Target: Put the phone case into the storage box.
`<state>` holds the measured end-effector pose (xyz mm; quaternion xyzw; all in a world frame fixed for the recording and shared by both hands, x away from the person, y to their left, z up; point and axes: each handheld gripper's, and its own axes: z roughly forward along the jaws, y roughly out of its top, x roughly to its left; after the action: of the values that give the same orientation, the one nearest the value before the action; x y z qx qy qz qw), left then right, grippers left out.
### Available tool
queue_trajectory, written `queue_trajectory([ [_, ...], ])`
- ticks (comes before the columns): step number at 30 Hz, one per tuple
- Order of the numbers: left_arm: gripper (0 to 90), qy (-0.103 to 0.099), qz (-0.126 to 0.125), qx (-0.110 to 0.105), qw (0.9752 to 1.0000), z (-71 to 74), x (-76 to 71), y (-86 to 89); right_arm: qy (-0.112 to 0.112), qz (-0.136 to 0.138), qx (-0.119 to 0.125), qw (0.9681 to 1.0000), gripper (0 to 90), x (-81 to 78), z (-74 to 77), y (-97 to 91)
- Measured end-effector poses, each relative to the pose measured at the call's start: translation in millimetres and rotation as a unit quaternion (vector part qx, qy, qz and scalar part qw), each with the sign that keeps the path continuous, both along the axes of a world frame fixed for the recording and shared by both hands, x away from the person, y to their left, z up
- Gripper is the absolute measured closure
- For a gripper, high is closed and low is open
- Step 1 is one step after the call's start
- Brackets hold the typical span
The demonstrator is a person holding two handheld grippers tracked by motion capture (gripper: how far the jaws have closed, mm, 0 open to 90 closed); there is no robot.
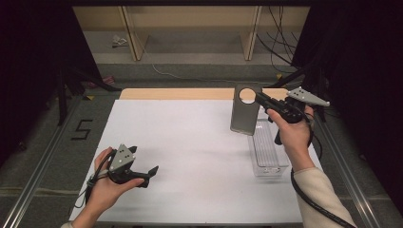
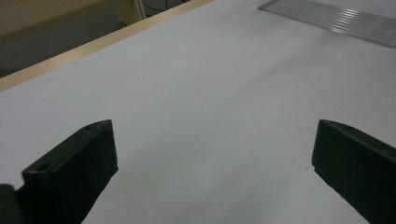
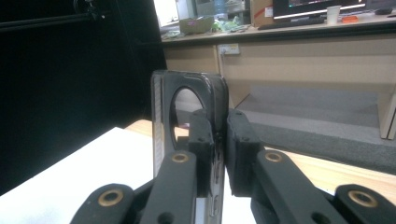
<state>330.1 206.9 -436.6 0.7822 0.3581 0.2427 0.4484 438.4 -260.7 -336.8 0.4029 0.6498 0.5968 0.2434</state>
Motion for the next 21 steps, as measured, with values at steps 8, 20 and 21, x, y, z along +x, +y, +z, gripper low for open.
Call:
queue_trajectory([
  [8,0.0,0.0,0.001,0.0,1.0,0.3,0.0,0.3,-0.002,-0.006,-0.001,1.0,82.8,0.9,0.8,-4.5],
  [20,0.0,-0.001,0.001,0.0,1.0,0.3,0.4,0.9,-0.005,-0.019,0.002,0.9998,82.8,2.0,1.9,-12.4],
  [21,0.0,-0.001,0.001,-0.001,1.0,0.2,0.4,0.9,-0.004,-0.02,0.001,0.9998,82.8,1.9,2.1,-12.9],
])
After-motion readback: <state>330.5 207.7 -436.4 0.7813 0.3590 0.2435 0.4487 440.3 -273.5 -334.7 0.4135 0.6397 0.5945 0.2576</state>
